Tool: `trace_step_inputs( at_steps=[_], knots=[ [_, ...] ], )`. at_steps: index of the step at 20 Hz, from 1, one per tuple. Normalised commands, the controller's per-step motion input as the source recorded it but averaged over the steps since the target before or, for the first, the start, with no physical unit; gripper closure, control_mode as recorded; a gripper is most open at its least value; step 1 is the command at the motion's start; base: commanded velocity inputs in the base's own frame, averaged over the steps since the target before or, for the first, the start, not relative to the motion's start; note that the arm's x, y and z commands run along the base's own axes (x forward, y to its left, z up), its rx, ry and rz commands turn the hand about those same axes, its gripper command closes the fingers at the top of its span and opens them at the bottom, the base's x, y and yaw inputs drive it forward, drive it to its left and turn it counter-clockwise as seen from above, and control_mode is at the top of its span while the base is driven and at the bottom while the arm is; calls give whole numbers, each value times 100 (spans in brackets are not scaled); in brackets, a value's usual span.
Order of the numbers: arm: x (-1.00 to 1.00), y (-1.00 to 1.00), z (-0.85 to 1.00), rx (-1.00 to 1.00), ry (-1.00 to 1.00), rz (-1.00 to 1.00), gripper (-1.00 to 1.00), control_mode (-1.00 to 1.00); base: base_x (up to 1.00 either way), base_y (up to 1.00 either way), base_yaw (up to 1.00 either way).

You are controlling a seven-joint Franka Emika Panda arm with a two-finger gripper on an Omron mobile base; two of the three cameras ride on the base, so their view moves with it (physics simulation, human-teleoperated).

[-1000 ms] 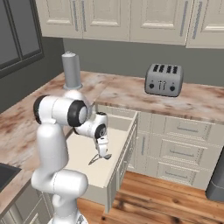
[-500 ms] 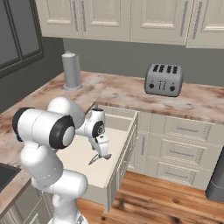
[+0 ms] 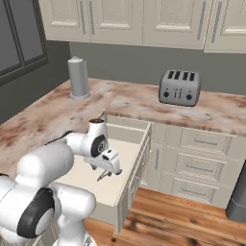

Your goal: Organize the utensils by type. Pick up the wooden spoons from the counter and place them in the open cabinet. Then pick up the metallic utensils from the counter and place them in the open drawer.

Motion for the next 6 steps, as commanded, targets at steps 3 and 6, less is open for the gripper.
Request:
trace_step_inputs(
  at_steps=[3, 6],
  knots=[
    [-69, -1, 56, 0, 0, 47, -100, -100, 0, 0, 0],
    [-72, 0, 53, 0, 0, 45, -100, -100, 0, 0, 0]
  ],
)
